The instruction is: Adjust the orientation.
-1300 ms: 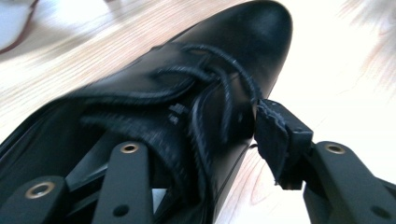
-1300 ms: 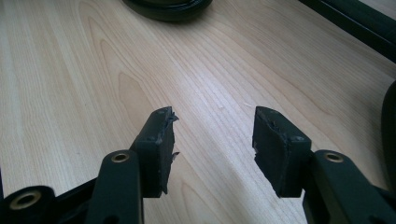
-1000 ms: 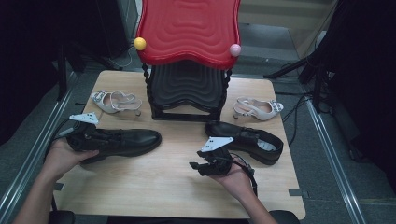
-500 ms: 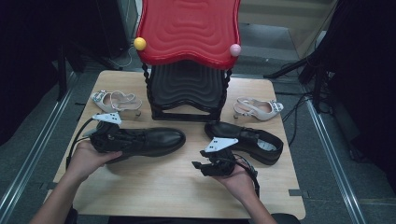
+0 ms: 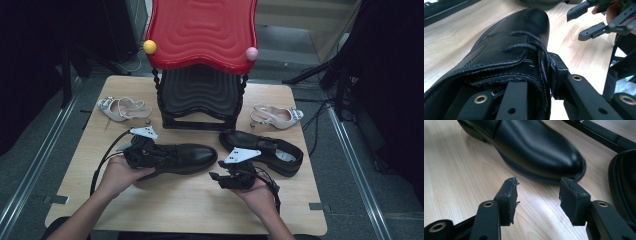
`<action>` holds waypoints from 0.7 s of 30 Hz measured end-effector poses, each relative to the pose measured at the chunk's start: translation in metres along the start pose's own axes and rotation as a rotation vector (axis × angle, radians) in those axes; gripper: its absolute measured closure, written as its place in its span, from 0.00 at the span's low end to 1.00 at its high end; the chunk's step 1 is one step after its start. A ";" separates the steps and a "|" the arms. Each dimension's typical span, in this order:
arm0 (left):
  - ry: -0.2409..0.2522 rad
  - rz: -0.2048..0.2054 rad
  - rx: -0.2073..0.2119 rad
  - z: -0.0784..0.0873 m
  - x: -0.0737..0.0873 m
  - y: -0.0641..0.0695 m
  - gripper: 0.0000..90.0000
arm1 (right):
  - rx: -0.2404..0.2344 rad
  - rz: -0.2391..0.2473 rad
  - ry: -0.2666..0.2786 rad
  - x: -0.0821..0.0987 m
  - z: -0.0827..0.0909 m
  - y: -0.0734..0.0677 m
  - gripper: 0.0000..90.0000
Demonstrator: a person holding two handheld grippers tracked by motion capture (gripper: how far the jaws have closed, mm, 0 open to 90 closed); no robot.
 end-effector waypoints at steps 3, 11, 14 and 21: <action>-0.006 0.000 -0.001 -0.006 0.002 0.000 0.85 | 0.002 -0.003 0.006 0.000 0.000 0.000 0.55; -0.045 -0.040 -0.008 -0.009 0.008 -0.004 0.73 | 0.003 -0.009 0.010 -0.003 -0.005 -0.001 0.55; -0.061 -0.068 -0.011 -0.007 0.008 -0.002 0.67 | 0.001 -0.008 0.009 -0.004 -0.006 -0.002 0.55; -0.057 -0.052 -0.003 0.020 0.006 -0.011 0.57 | -0.002 -0.011 0.014 -0.006 -0.007 -0.006 0.56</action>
Point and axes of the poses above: each handheld gripper's, and its own axes: z roughly backward along the jaws, x roughly out of its underside, y roughly to its right, the point moved 3 cm from there along -z, roughly forward along the jaws, and after that the axes turned 8 degrees about y, right-handed, at the moved point
